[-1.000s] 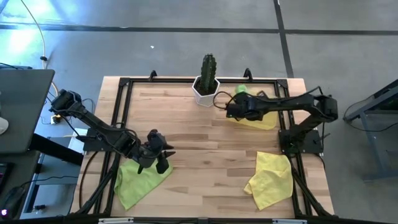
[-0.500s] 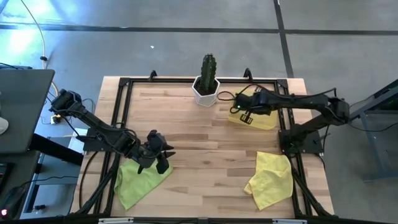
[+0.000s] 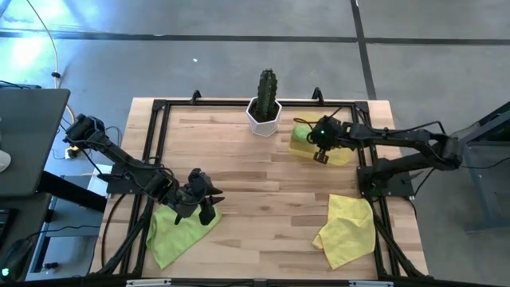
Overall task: Roll microfiber towels into tight, uniform cylinder then place into a basket
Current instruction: Put the green towel into the yellow bin
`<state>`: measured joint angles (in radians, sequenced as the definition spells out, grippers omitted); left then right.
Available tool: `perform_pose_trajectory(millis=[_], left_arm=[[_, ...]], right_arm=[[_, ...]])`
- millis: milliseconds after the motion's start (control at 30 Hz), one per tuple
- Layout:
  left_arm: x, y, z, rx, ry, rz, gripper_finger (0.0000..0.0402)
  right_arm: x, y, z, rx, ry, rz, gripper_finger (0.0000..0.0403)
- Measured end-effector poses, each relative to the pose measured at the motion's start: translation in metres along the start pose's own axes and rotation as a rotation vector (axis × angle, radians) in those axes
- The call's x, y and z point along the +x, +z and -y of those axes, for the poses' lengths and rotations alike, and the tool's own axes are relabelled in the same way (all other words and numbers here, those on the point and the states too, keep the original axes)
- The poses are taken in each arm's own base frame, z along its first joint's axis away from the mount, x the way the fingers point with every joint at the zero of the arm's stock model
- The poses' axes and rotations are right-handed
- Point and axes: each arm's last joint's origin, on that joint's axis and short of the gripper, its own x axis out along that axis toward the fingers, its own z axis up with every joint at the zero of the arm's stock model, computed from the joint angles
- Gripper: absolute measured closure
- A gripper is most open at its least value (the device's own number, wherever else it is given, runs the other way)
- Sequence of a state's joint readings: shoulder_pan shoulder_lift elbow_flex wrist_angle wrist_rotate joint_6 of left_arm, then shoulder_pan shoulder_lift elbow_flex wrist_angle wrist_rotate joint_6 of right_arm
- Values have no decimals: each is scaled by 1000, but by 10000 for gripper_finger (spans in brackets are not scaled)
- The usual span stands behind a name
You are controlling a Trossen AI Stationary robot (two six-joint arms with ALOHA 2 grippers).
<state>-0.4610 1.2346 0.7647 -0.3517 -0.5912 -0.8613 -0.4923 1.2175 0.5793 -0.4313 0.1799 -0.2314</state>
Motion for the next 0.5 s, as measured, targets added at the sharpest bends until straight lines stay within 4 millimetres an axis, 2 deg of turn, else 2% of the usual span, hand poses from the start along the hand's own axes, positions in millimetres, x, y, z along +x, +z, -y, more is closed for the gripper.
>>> perform_pose_trajectory(millis=[267,500], left_arm=[[0,1,1,-11,-12,11,300],[0,2,1,-12,4,29,300]], right_arm=[[5,-7,16,74,62,1,398],[7,-17,33,246,15,-47,396]])
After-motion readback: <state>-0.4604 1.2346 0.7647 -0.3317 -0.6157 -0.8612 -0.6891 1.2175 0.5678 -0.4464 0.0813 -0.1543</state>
